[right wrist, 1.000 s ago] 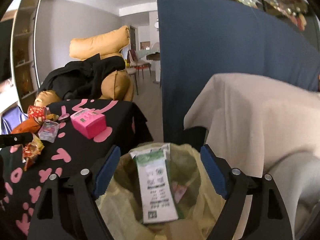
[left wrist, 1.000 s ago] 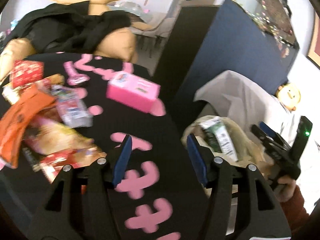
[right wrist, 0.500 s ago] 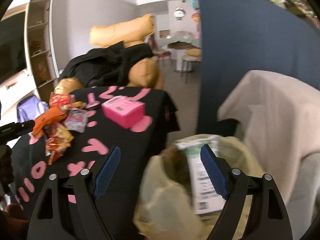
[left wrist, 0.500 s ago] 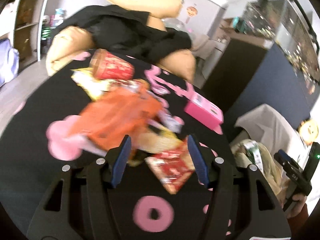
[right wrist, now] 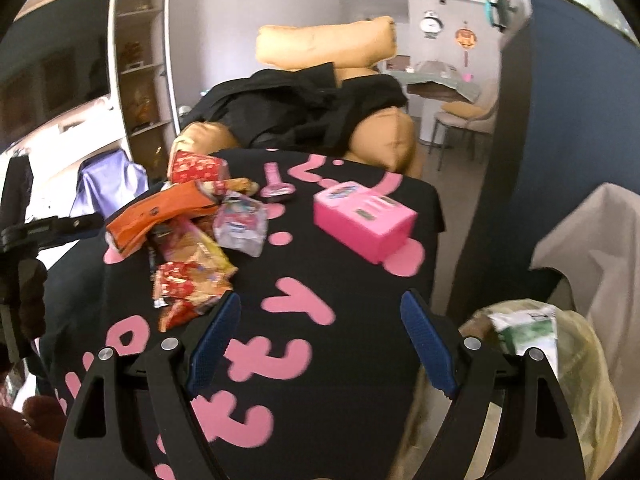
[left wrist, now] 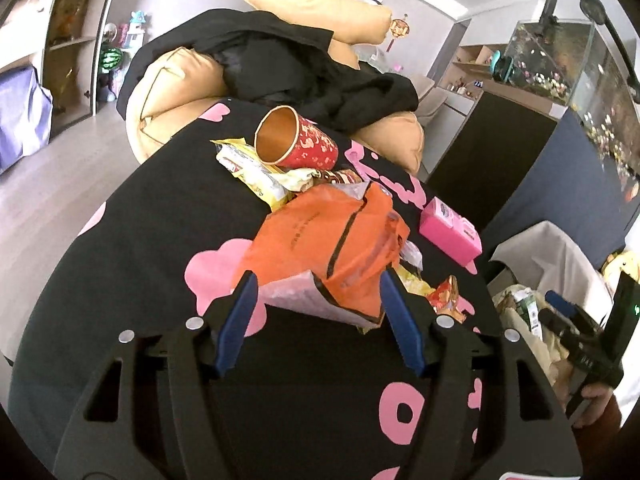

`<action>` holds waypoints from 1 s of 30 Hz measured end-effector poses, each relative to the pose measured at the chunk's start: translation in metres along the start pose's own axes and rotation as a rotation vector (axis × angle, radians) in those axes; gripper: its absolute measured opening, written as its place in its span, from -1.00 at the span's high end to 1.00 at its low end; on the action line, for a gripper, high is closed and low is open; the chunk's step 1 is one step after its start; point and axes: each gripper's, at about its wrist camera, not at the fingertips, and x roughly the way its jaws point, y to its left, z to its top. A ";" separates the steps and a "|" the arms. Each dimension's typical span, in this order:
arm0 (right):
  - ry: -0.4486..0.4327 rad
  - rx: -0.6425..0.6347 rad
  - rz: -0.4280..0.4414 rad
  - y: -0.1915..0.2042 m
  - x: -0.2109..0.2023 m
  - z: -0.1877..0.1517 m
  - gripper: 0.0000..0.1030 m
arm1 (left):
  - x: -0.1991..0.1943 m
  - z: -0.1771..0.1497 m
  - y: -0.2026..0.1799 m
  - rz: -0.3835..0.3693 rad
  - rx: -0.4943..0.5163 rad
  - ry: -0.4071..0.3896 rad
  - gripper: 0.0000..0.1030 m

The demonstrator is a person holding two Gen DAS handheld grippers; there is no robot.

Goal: Collect trash
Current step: 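Return both tools to the table over the remaining snacks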

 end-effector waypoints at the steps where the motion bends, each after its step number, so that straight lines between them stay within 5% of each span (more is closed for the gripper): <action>1: 0.003 -0.005 0.007 0.003 0.002 0.000 -0.53 | 0.000 0.000 0.000 -0.001 -0.001 -0.005 -0.17; 12: 0.085 -0.069 0.148 0.067 0.054 0.009 -0.53 | -0.007 -0.004 0.005 0.018 -0.022 -0.008 -0.17; 18: 0.184 -0.167 0.144 0.097 0.099 0.011 -0.53 | -0.015 -0.004 0.006 0.058 0.012 -0.013 -0.17; 30: 0.269 -0.133 0.062 0.046 0.087 -0.016 -0.53 | -0.003 -0.002 0.014 0.008 -0.004 0.022 -0.18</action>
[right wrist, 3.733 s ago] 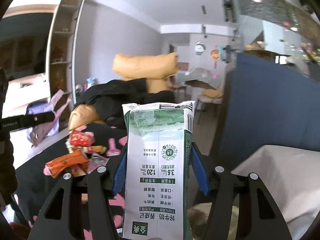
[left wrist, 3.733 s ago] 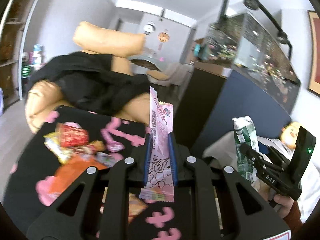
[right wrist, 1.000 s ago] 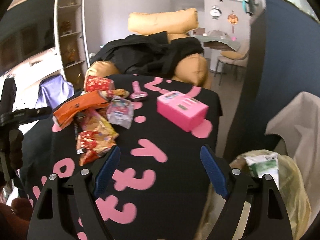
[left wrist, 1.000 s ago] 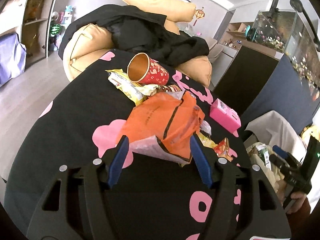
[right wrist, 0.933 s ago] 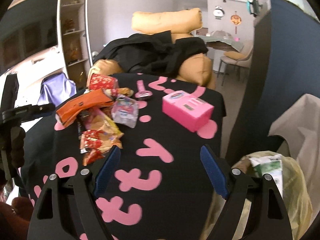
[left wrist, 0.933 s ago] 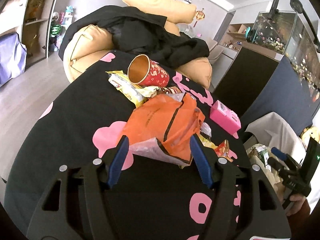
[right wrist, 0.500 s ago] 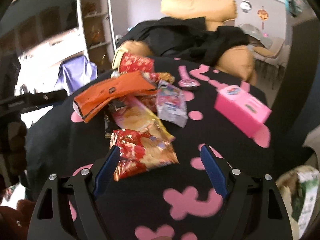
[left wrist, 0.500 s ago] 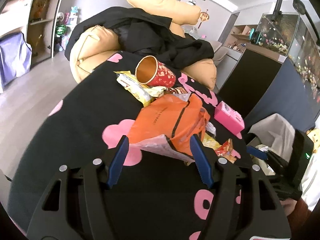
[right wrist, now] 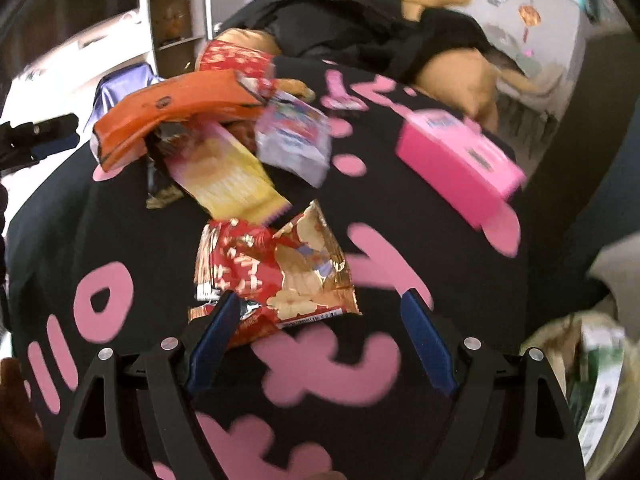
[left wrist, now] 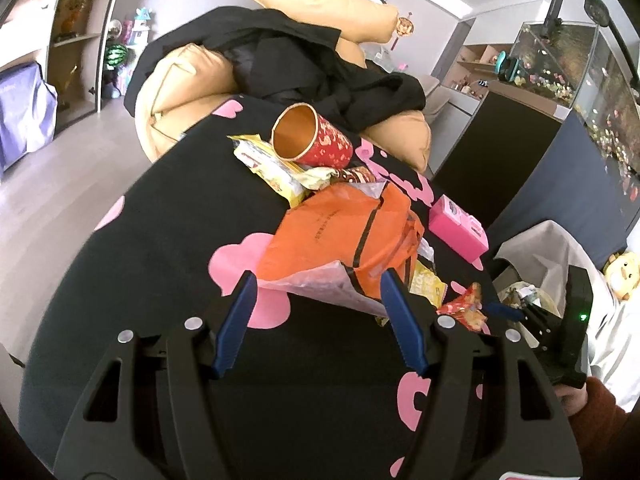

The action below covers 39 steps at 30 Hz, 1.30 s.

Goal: Collect trash
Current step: 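Return both tools to the table over the remaining snacks, then grasp the orange plastic bag with the left gripper while the right grasps a red snack packet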

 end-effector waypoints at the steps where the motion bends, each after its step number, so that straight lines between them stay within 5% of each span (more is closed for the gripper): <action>1: 0.006 0.025 0.011 -0.006 -0.002 -0.004 -0.53 | 0.005 0.001 0.000 -0.003 -0.002 0.008 -0.18; 6: 0.035 0.110 0.075 -0.019 -0.001 -0.017 -0.53 | 0.026 0.019 0.002 -0.011 -0.030 0.023 -0.18; 15: 0.016 0.116 0.060 -0.017 -0.001 -0.018 -0.53 | 0.081 0.045 0.013 0.044 -0.032 0.115 -0.18; 20: 0.022 0.151 0.054 -0.017 -0.001 -0.017 -0.53 | 0.091 0.036 0.011 -0.004 -0.077 0.179 -0.18; 28: 0.023 0.150 0.065 -0.016 -0.006 -0.022 -0.53 | 0.084 0.009 -0.024 -0.068 -0.001 0.228 -0.18; 30: 0.019 0.161 0.064 -0.015 -0.008 -0.024 -0.53 | 0.083 0.004 -0.029 -0.059 0.000 0.229 -0.06; 32: 0.009 0.176 0.088 -0.014 -0.012 -0.025 -0.53 | 0.083 0.002 -0.033 -0.040 0.008 0.234 0.58; 34: -0.015 0.185 0.084 -0.013 -0.019 -0.024 -0.53 | 0.079 0.001 -0.037 -0.027 0.010 0.225 0.91; 39: -0.073 0.197 0.054 -0.014 -0.039 -0.018 -0.53 | 0.033 0.015 -0.037 -0.052 0.017 0.062 0.97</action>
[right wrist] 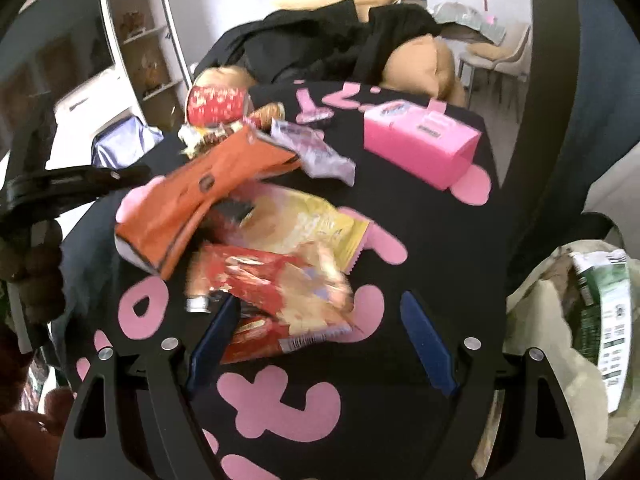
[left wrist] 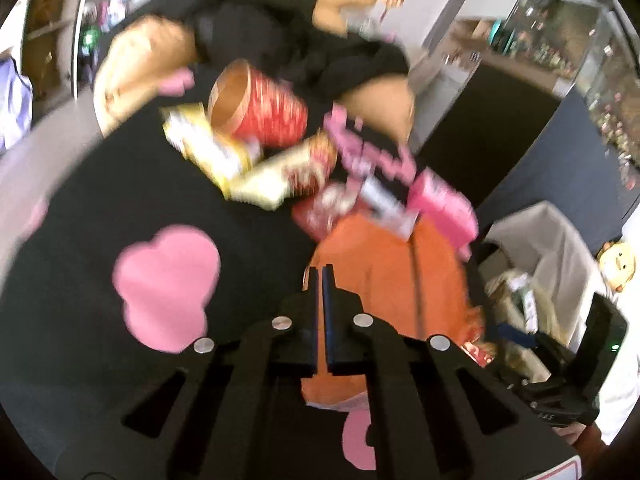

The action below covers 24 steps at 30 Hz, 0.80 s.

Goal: Collect trash
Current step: 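Grasp the orange plastic bag with the left gripper while the right grasps a red snack packet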

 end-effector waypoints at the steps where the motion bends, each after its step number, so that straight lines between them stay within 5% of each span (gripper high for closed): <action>1: 0.000 0.006 0.004 0.000 -0.002 0.001 -0.53 | -0.008 0.001 0.000 -0.003 0.000 -0.023 0.97; 4: -0.002 0.015 0.020 0.001 -0.008 -0.002 -0.53 | -0.031 0.006 0.000 -0.012 0.001 -0.057 0.97; 6: -0.003 -0.006 0.015 0.004 -0.012 -0.005 -0.53 | -0.036 0.003 -0.002 -0.042 0.002 -0.032 0.74; 8: -0.001 -0.047 -0.013 0.010 -0.015 -0.010 -0.53 | -0.036 -0.006 -0.008 -0.080 0.012 0.002 0.02; 11: 0.001 -0.064 -0.034 0.011 -0.021 -0.017 -0.53 | -0.027 -0.023 -0.030 -0.111 0.061 0.036 -0.06; 15: 0.014 -0.048 -0.018 0.004 -0.027 -0.026 -0.53 | -0.003 -0.041 -0.064 -0.074 0.167 0.078 -0.07; 19: 0.041 -0.058 -0.021 0.000 -0.031 -0.038 -0.53 | 0.030 -0.053 -0.079 0.074 0.270 0.105 -0.07; 24: 0.050 -0.067 -0.021 -0.003 -0.040 -0.052 -0.53 | 0.024 -0.048 -0.064 0.083 0.204 0.087 0.62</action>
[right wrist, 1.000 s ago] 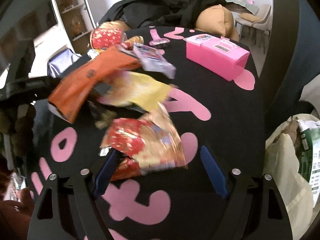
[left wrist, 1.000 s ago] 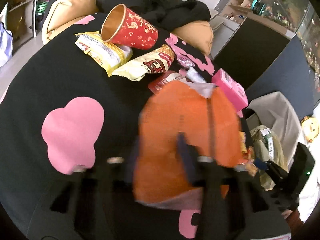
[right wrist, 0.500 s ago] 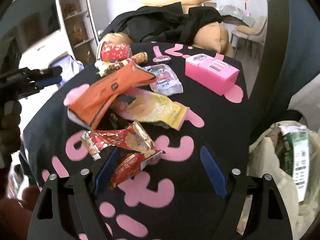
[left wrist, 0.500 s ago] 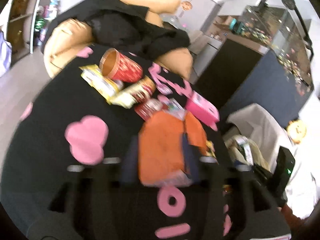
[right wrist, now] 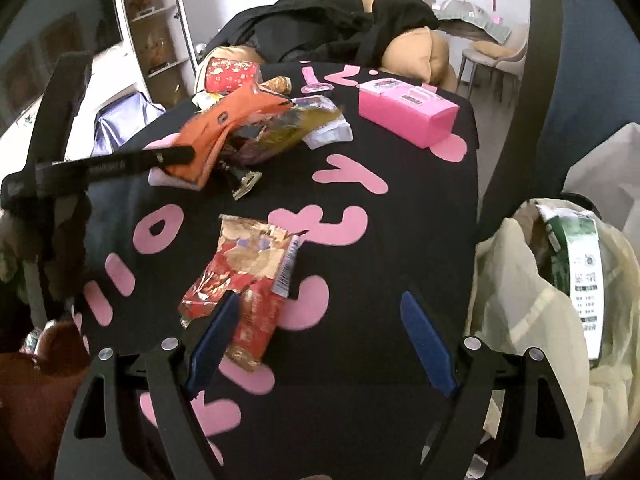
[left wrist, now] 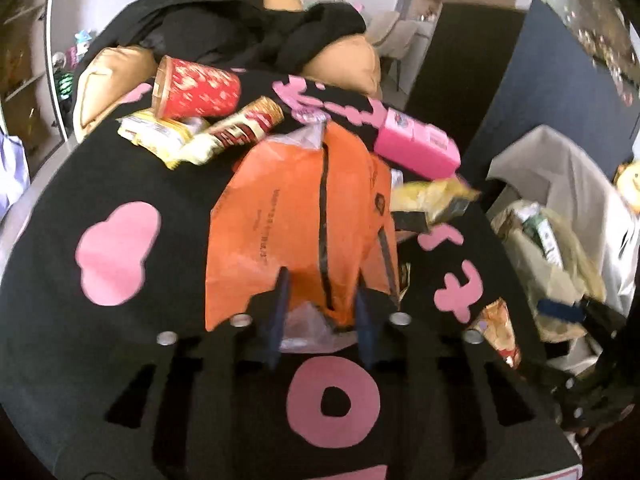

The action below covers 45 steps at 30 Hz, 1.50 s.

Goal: Collect trash
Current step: 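Grasp the orange plastic bag with the left gripper while the right grasps a red snack packet, then carry the orange bag and red snack packet to the yellow trash bag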

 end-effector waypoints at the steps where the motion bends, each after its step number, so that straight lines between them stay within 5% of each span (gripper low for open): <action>1: -0.004 -0.003 0.007 0.000 -0.003 -0.003 -0.53 | -0.007 0.002 0.003 0.011 -0.006 -0.017 0.69; 4: -0.002 -0.017 0.036 0.005 -0.009 -0.009 -0.53 | -0.039 0.007 0.014 0.030 -0.037 -0.082 0.97; 10: -0.049 0.105 0.111 0.010 -0.011 0.002 -0.53 | -0.081 0.009 0.025 0.022 -0.080 -0.164 0.97; 17: 0.070 0.097 0.033 0.022 0.039 0.030 -0.50 | -0.089 0.001 0.035 -0.007 -0.128 -0.150 0.97; 19: 0.100 0.065 0.034 0.027 0.048 0.034 -0.10 | -0.089 0.000 0.035 0.001 -0.131 -0.147 0.97; 21: 0.110 0.024 0.062 0.032 0.049 0.034 0.08 | -0.090 -0.001 0.035 0.016 -0.133 -0.143 0.97; 22: 0.101 -0.011 0.062 0.036 0.046 0.035 0.25 | -0.091 -0.001 0.035 0.019 -0.135 -0.142 0.97; 25: 0.084 -0.064 0.059 0.040 0.038 0.037 0.30 | -0.096 -0.001 0.034 0.019 -0.139 -0.155 0.97; 45: -0.240 0.041 -0.059 -0.048 -0.074 0.080 0.30 | -0.127 0.055 -0.040 -0.045 0.001 -0.269 0.97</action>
